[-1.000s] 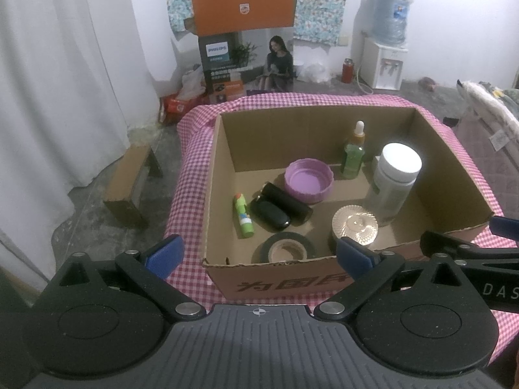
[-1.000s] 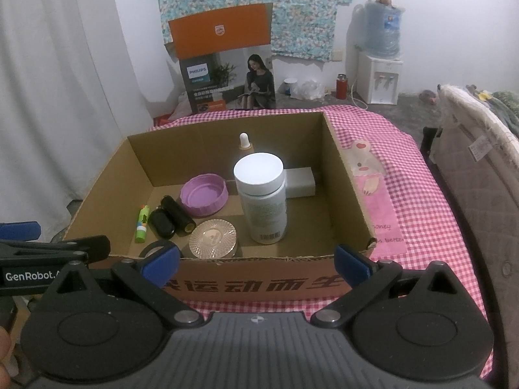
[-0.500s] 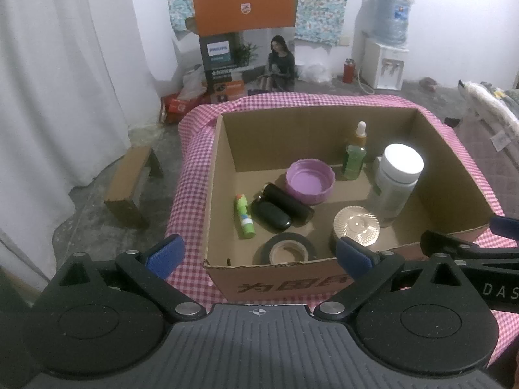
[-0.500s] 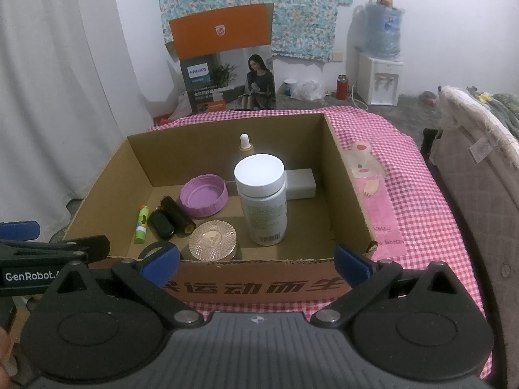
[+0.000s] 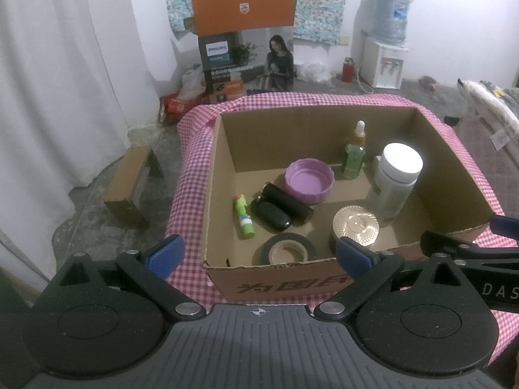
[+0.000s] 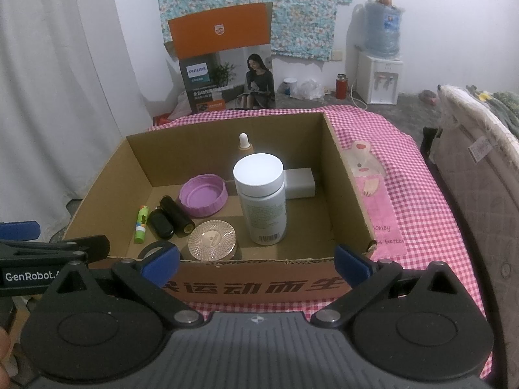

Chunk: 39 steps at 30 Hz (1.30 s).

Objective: Organize rigid objects

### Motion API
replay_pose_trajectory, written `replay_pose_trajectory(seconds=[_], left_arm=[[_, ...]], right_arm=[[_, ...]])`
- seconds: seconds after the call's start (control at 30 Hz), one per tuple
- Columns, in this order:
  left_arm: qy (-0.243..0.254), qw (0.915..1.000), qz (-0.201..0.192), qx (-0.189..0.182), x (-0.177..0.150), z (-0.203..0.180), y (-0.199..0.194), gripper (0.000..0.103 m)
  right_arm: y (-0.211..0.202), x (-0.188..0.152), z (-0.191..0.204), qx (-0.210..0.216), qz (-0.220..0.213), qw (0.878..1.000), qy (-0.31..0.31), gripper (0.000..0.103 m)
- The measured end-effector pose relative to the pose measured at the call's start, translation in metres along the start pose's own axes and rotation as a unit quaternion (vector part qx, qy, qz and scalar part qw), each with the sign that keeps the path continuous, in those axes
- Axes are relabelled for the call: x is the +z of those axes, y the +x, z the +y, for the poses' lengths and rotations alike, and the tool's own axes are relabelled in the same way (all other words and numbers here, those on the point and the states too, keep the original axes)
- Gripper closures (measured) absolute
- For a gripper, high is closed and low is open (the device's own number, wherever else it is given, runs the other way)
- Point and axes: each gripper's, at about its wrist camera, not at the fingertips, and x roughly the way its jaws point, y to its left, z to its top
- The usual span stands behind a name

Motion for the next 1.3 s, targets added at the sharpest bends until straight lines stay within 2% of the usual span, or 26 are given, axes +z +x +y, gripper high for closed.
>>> replay_pose_trajectory(seconds=[1.3], left_arm=[[0.005,1.0,-0.003,0.002,0.0001,-0.0006,-0.0016,0.003]], right_arm=[[-0.0031,-0.0009,0.0008,-0.003,-0.003,1.0,0.002,0.0]])
